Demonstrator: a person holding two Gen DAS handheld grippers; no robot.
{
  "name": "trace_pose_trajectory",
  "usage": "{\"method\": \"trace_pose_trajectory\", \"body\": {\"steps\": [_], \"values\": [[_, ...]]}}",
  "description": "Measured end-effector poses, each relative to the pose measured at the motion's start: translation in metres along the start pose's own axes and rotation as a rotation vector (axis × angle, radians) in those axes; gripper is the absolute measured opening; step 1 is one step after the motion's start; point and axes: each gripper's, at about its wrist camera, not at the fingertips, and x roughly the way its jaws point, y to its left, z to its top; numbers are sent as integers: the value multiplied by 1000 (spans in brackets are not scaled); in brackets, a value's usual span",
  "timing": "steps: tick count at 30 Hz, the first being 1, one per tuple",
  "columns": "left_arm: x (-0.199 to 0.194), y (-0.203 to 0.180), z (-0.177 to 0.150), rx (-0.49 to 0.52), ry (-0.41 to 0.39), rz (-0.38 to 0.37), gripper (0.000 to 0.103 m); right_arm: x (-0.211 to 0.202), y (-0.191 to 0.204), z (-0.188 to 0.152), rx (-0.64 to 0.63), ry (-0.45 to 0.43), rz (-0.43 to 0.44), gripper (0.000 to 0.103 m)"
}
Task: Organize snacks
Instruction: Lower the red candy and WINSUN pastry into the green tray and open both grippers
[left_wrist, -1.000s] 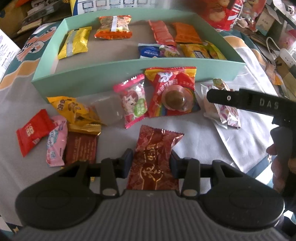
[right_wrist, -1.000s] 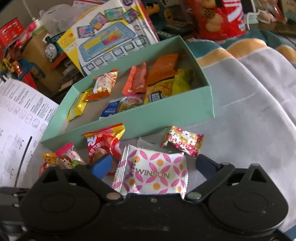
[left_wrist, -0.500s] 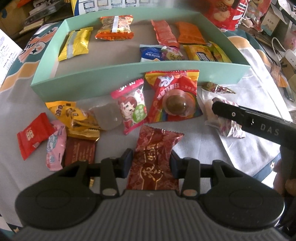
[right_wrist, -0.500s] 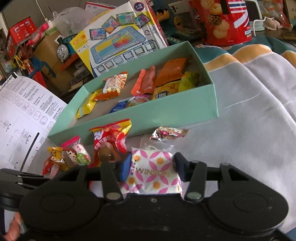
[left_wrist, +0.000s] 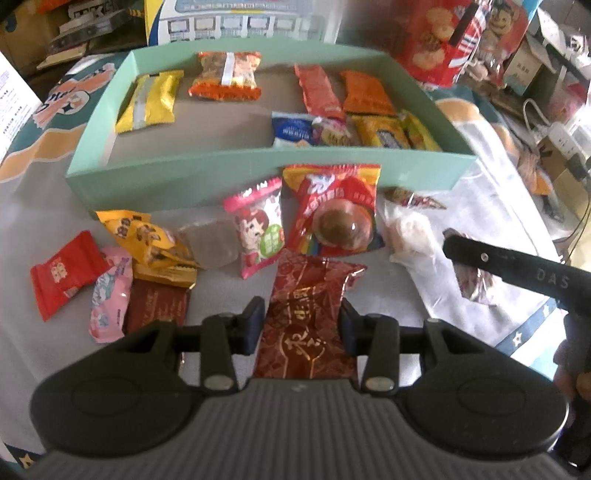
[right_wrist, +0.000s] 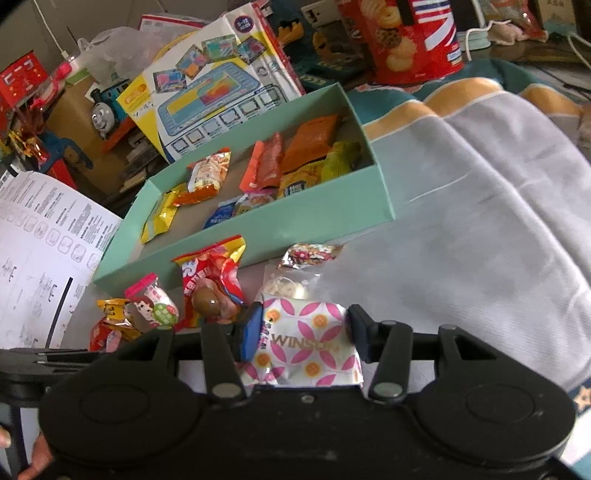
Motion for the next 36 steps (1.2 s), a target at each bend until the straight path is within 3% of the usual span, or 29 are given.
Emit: {"method": "trace_pose_trajectory", "body": {"steps": [13,18,28,36], "values": [[-43,34,25,-67,-145,-93,41,-32,62,33,-84,-67,-26,49],[-58,52,44,-89,-204,-85,41,-27,87,56,-110,-89,-10,49],[-49,72,83,-88,-237,-55,41,13,126,99,-169,-52,24,49],[-14,80,128,-73,-207,-5,41,76,143,145,-157,3,47,49]]}}
